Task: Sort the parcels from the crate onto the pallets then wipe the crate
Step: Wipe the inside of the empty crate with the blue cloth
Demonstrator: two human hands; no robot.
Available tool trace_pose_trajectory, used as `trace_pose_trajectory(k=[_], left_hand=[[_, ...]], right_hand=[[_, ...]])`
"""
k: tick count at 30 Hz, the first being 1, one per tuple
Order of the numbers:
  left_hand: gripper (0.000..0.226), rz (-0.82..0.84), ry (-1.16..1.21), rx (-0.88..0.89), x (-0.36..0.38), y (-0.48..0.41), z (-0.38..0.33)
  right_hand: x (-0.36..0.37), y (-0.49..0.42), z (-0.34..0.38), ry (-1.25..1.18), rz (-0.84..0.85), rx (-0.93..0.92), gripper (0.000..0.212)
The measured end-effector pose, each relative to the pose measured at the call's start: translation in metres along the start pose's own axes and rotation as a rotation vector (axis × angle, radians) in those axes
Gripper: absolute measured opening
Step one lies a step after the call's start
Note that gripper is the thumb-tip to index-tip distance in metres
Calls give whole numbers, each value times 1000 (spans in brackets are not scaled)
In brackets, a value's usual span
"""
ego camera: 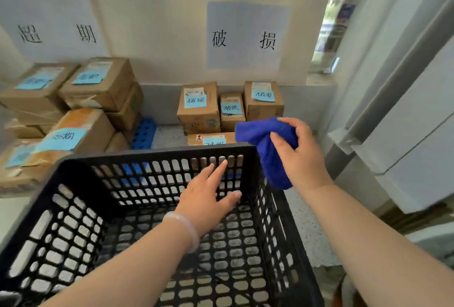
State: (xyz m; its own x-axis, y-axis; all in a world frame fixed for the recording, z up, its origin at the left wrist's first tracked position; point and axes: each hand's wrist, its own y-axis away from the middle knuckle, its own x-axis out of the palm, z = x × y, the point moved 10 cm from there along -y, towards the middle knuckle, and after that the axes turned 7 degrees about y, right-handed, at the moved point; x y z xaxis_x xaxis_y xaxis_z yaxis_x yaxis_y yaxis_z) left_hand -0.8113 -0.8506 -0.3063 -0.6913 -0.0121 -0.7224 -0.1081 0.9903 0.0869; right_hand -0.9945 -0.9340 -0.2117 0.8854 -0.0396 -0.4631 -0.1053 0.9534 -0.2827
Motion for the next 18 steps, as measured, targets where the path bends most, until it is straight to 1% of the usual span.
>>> trace_pose_trajectory(k=[2,4,5,7,8,9,11,12,14,16,18], left_hand=[[59,-3,293,33,-18,10,-4],[34,58,647,-25,-29,21,2],[30,86,799,-66,-32,26,10],[37,122,954,-152,-42,39,29],[45,128,965,-185,-46,44,41],[48,120,933,-214,-52,48,56],[35,73,775,-237,-68,52,84],[31,51,710,-237,-76,53,95],[31,26,646,-273,-88,57,116],[41,7,652,-319,-94,61,133],[51,-14,629,-335,-99,63,148]], right_hand=[[29,18,22,-42,85,32,22],[65,42,22,-116,175,160,21],[85,56,18,-164,222,243,22],[122,85,11,-254,305,410,26],[138,97,11,-295,332,487,25],[152,108,10,-332,345,547,23],[174,126,7,-374,355,646,27],[183,133,5,-366,366,670,31],[199,142,4,-324,392,665,40],[208,149,3,-320,378,671,45],[214,153,1,-322,346,690,41]])
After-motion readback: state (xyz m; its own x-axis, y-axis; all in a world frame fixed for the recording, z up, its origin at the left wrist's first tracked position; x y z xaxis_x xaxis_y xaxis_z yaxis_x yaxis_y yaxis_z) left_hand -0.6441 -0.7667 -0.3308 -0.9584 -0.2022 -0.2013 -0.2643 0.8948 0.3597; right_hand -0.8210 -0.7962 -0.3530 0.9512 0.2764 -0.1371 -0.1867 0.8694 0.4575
